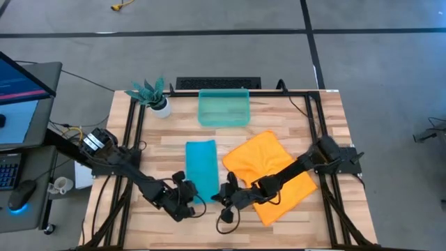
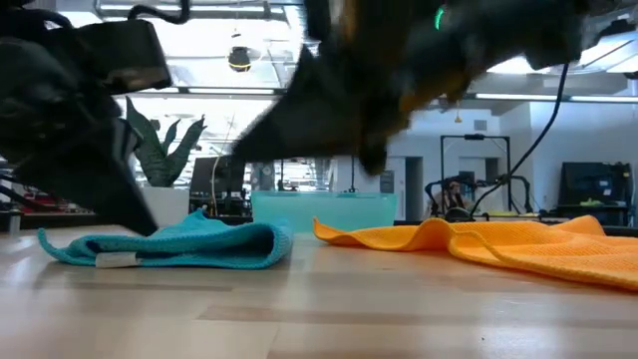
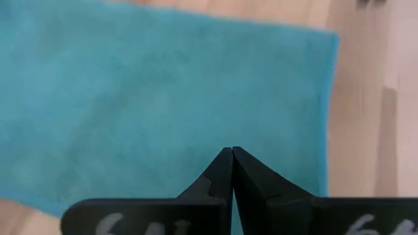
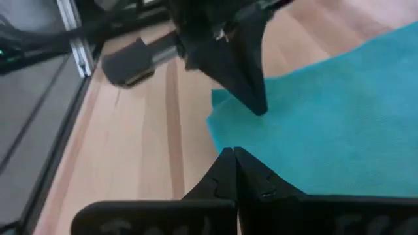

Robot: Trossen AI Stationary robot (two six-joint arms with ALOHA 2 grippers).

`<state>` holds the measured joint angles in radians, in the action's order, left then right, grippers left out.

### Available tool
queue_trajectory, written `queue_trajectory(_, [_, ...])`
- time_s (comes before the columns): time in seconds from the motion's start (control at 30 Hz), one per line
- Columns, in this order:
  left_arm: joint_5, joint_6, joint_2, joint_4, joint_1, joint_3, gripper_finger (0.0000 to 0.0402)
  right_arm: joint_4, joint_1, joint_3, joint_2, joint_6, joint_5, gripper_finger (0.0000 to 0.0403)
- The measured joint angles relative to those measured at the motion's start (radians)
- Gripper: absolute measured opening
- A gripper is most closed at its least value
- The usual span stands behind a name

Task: Roll microfiber towels into tight, uniform cylinder then place into a basket
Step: Fold the blue microfiber cloth

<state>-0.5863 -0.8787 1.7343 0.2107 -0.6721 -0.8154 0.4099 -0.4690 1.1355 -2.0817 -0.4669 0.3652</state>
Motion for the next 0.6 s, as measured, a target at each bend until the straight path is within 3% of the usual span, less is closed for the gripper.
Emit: queue_trajectory(0.6, [0.003, -0.034, 0.000, 0.068, -0.027, 0.000, 0.0000, -0.086, 0.026, 0.035, -0.098, -0.050, -0.028, 0.0011])
